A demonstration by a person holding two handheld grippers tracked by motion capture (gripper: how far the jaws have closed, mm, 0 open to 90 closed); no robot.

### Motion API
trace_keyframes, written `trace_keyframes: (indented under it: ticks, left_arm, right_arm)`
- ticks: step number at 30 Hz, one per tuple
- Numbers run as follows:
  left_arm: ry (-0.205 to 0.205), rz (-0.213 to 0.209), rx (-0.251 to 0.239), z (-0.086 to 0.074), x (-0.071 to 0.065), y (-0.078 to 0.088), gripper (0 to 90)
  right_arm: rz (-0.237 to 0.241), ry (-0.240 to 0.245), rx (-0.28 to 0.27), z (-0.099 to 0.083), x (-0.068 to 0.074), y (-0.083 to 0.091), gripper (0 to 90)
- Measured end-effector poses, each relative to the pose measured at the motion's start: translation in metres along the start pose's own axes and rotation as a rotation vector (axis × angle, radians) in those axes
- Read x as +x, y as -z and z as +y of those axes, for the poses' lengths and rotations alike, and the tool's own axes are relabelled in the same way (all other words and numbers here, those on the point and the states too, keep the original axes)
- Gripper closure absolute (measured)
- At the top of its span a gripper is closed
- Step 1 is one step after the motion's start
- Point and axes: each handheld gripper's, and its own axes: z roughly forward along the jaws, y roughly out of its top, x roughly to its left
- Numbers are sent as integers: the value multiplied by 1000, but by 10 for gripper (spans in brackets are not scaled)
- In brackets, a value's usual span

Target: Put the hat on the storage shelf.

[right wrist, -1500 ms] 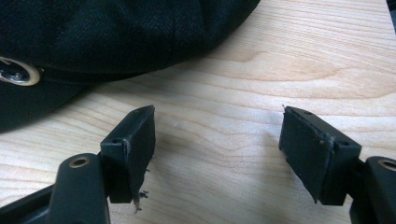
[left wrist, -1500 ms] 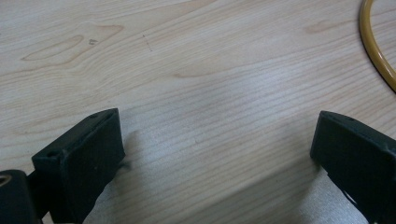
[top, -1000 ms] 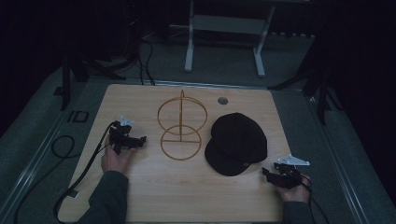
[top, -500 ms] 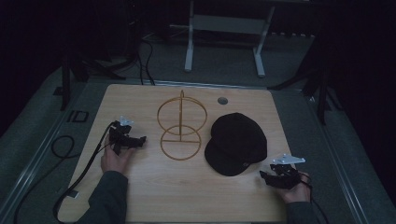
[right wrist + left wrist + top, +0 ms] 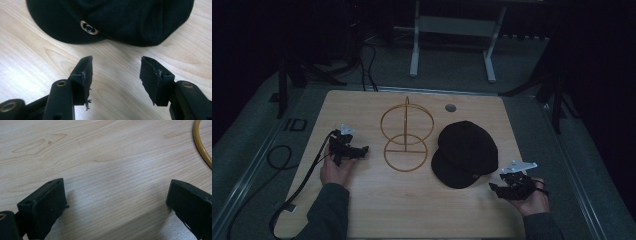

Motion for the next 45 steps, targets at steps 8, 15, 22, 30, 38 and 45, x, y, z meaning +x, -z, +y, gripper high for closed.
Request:
trace_keyframes:
  ticks: [8,15,22,30,38,45]
  left_arm:
    - [1,0,-2,0,0,0,23]
    - [1,0,-2,0,0,0,23]
    - [1,1,-4,0,0,0,23]
    - [1,1,-4,0,0,0,23]
    - [1,1,-4,0,0,0,23]
    - [1,1,-4,0,0,0,23]
  right_arm:
    - [38,53,22,16,5,9,439]
    - [61,95,32,35,10,15,427]
    - [74,143,52,51,14,15,416]
    - [85,168,56,64,20,14,397]
    - [99,193,65,78,22,12,389]
    - [114,205,66,90,25,7,386]
